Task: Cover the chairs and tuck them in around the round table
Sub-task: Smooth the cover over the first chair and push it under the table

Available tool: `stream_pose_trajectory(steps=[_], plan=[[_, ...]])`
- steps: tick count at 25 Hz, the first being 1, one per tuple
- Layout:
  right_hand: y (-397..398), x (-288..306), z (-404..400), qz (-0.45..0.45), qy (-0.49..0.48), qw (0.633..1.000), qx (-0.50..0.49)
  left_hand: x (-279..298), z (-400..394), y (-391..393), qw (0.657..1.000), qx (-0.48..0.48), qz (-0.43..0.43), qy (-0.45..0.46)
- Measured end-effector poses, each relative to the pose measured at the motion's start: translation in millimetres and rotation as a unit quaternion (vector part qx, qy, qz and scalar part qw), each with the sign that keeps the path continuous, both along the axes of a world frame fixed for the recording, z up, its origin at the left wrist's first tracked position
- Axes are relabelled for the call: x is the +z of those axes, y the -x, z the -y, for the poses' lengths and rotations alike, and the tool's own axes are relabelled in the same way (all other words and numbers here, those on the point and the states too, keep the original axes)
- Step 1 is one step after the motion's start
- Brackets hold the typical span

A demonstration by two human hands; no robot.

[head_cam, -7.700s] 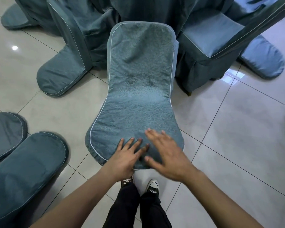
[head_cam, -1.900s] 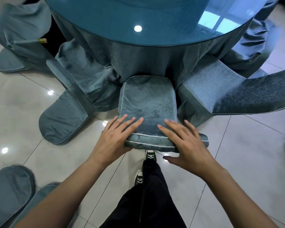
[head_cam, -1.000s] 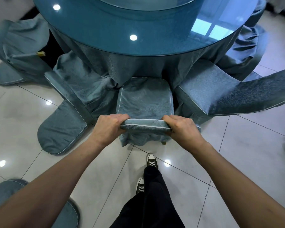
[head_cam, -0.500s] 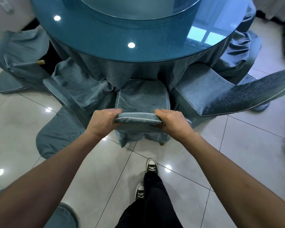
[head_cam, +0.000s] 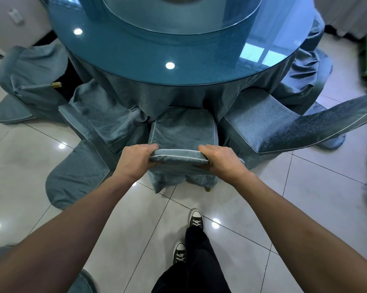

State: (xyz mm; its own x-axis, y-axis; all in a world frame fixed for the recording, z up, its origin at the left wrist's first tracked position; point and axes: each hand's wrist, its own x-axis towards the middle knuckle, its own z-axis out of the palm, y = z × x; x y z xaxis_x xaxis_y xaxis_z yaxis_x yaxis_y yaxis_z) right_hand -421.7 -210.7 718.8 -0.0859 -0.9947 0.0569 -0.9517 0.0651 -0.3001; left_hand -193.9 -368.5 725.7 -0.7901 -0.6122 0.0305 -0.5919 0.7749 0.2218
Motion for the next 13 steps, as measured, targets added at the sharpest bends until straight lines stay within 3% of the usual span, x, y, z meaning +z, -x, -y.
stream_pose_trajectory(steps=[9, 13], plan=[[-2.2, -2.8, -13.5, -0.012, 0.005, 1.000, 0.006, -5.1, -16.2, -4.2, 0.999, 0.040, 0.030, -0.012], [15.5, 4.1, -20.4, 0.001, -0.043, 0.998, 0.034, -8.4, -45.5, -5.6, 0.999, 0.042, 0.025, -0.004]])
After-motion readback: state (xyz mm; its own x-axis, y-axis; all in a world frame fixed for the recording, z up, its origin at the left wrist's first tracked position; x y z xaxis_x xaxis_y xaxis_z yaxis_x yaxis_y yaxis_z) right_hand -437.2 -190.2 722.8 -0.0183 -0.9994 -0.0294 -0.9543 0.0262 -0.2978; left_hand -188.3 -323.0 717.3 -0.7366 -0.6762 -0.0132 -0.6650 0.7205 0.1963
